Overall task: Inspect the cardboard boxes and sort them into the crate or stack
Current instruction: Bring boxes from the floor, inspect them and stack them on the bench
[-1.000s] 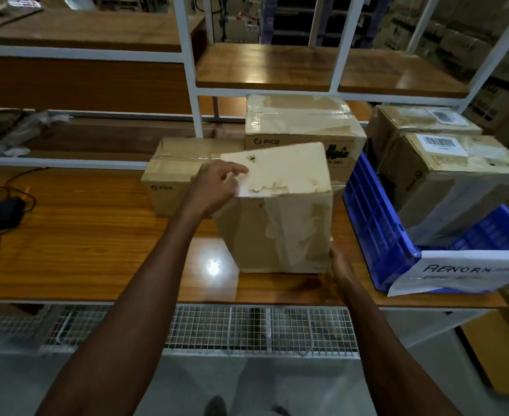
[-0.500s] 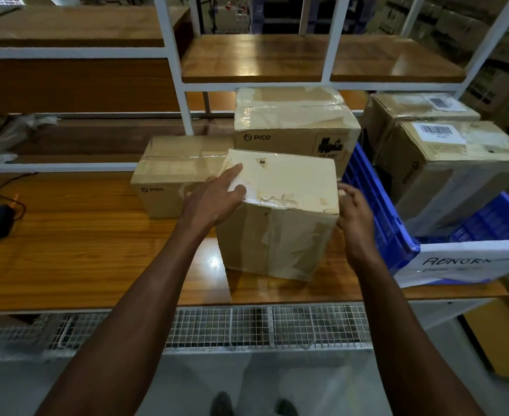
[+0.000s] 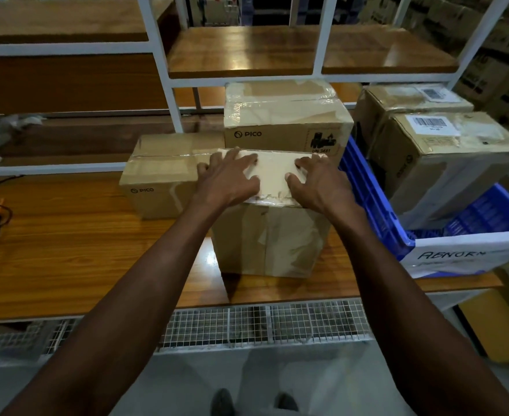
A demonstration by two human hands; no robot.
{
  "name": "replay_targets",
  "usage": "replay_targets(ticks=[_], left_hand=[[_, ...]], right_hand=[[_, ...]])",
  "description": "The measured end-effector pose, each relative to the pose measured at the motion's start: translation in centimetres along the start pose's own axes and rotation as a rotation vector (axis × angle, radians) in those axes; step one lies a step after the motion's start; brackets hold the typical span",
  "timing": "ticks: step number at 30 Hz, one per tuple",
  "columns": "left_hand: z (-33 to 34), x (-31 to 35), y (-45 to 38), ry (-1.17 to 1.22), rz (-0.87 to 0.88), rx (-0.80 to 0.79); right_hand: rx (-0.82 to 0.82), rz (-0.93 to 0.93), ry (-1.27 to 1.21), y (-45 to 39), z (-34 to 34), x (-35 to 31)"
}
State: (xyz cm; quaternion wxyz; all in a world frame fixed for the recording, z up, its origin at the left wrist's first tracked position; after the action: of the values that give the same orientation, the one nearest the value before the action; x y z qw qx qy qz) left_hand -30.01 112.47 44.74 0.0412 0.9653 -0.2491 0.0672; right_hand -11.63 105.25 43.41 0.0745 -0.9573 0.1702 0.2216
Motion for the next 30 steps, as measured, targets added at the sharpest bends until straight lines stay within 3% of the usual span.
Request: replay_targets(ticks=[11, 16, 21, 26, 30], left_hand=[[1.2, -0.4, -0.1, 0.022, -0.015, -0.071], [1.1, -0.7, 0.2, 0.076, 0.012, -0.069], [1.9, -1.2, 2.2, 0.141, 0.04, 0.026], [2.5, -1.9, 3.4, 0.271, -0.003, 0.221], [3.0, -3.2, 3.5, 0.458, 0.008, 0.234]], right_hand=[[-0.158, 0.073, -0.053, 3.2, -0.4, -3.5], [-0.121, 0.066, -0.092, 3.9, 0.4, -2.7], [-0.121, 0.019, -0.126, 3.9, 0.4, -1.9], [-0.087, -0.002, -0.133, 4.4, 1.0, -1.8], [-0.076, 0.0, -0.16, 4.4, 0.9, -1.6]])
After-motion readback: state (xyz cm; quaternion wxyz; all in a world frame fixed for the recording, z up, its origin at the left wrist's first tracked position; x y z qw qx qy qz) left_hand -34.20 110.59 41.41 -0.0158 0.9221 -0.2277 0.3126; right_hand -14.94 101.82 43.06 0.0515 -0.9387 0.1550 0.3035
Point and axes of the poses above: each hand's wrist, its own y-axis away from the middle knuckle, its own z-axis out of the palm, x = y × z, the point moved 4 cm from there along -y, towards the middle knuckle, and after that the axes turned 8 degrees about -y, right-handed, at the moved point
